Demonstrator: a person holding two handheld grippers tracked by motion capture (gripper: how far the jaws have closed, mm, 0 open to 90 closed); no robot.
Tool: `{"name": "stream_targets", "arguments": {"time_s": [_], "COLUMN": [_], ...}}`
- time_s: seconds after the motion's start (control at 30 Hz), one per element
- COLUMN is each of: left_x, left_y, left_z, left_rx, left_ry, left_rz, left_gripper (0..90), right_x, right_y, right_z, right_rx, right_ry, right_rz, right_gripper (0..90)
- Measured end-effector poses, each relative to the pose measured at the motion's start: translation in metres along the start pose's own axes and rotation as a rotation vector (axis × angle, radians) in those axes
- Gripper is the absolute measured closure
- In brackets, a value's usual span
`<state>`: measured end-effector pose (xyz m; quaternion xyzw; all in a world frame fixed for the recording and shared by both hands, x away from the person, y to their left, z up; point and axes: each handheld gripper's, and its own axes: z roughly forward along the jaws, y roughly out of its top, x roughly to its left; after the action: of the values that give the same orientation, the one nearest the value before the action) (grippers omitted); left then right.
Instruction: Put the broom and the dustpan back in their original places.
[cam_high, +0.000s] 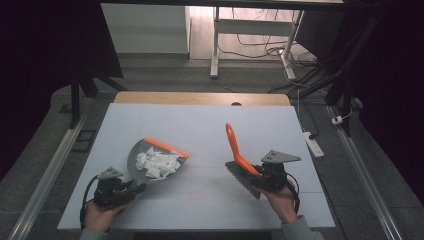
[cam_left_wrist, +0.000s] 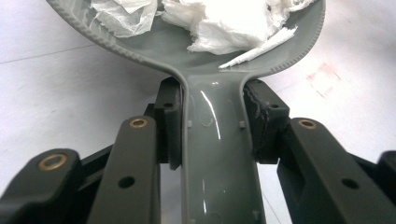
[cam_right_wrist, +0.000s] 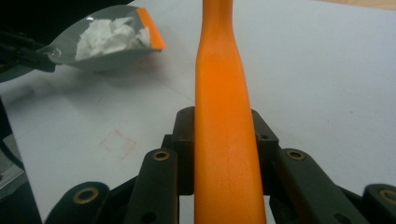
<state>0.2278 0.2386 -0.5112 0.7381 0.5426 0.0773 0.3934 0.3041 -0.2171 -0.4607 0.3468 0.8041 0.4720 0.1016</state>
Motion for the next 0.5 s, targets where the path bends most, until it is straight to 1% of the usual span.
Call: {"name": "stream_targets", "arguments": {"time_s": [0.13,0.2,0.37,0.5], "left_x": [0.0,-0.001,0.002,0.006], "left_y": [0.001,0.001,-0.001,-0.004], "left_z": [0.0,0.0,0.002,0.001], "left_rx": [-0.021,-0.026,-0.033,-0.045], "left_ry": [0.03,0.04,0.065,0.086], "left_rz": [-0.04,-0.056,-0.094,-0.134], "left_gripper": [61.4,61.4,61.4,61.4], "right_x": [-0.002,-0.004,-0.005,-0.005], "right_y": [-0.002,-0.004,-0.01,-0.015], "right_z": [0.0,-0.001,-0.006,-0.008], "right_rx": [0.014,0.017,0.029,0.041], "right_ry": [0.026,0.035,0.041,0.043], "right_rz": [0.0,0.013,0.024,0.033], "right_gripper": [70.4,70.4,70.4,70.3]}}
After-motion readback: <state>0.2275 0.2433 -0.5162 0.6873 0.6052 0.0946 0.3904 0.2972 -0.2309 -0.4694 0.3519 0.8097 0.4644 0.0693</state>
